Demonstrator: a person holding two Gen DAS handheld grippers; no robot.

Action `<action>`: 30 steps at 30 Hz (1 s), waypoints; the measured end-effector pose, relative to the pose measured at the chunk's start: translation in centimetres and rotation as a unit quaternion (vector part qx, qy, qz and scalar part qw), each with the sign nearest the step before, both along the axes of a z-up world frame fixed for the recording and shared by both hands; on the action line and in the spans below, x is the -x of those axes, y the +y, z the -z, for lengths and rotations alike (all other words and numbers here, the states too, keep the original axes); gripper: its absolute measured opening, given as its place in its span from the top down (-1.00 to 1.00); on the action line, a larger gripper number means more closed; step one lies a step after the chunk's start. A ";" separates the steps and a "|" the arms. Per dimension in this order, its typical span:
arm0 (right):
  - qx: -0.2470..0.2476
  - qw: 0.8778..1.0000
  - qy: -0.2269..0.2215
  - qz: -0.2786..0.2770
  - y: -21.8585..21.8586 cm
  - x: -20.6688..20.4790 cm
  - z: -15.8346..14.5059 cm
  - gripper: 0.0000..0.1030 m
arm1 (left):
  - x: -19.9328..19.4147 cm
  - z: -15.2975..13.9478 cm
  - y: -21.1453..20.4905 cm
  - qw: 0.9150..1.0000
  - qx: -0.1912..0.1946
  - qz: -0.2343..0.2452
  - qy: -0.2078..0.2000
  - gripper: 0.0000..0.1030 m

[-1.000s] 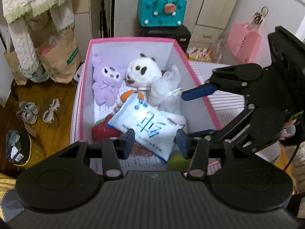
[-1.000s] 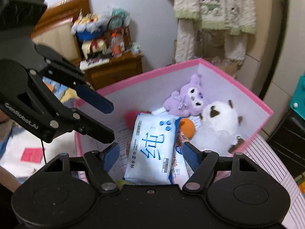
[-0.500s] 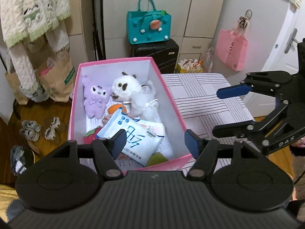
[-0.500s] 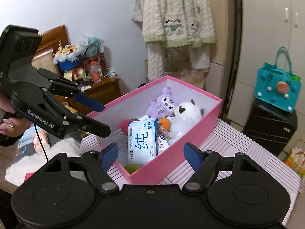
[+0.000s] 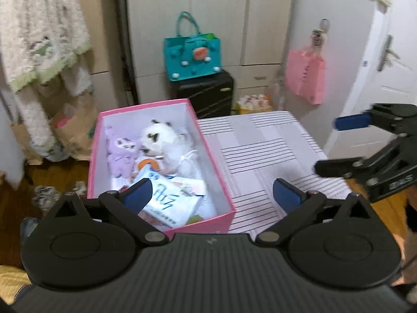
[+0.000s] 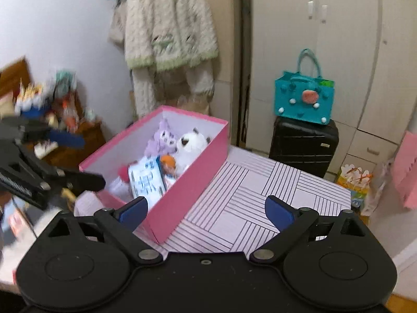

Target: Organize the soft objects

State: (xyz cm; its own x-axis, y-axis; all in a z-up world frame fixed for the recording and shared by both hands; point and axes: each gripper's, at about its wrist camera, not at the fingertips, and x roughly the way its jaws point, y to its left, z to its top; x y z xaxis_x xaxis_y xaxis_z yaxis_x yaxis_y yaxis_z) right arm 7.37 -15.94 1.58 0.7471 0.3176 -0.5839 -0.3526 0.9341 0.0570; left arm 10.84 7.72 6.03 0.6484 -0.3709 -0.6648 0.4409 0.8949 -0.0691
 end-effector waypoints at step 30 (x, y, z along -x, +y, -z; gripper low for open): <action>0.031 0.985 -0.076 0.149 0.6 7.9 4.4 -0.91 | 5.3 5.0 -3.0 0.987 -0.024 -0.145 -0.070 -1.00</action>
State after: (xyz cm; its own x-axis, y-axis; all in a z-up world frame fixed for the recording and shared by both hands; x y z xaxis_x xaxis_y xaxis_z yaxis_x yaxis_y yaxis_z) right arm -0.54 -15.37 -2.85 0.8818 0.0384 -0.4701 -0.0619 0.9975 -0.0346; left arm 5.55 4.69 1.04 0.8097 -0.1266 -0.5730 0.1682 0.9856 0.0200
